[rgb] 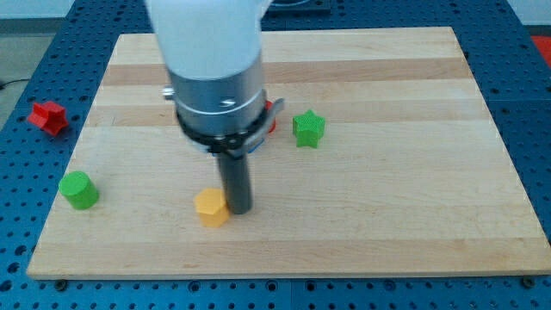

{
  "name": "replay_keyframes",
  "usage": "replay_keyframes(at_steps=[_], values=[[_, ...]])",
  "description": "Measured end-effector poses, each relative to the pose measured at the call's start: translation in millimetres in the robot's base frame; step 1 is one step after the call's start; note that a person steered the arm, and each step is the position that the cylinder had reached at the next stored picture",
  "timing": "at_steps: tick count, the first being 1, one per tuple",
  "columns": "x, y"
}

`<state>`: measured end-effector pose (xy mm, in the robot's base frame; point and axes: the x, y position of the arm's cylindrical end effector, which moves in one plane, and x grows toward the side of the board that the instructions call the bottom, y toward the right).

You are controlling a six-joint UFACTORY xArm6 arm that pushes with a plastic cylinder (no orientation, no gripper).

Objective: Push the yellow hexagon into the green circle

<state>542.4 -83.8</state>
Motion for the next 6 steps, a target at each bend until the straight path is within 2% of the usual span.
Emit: replay_keyframes(at_steps=[1,3,4,5,6], values=[[9,-72],[16,-48],[22,-55],[32,-79],[24,-126]])
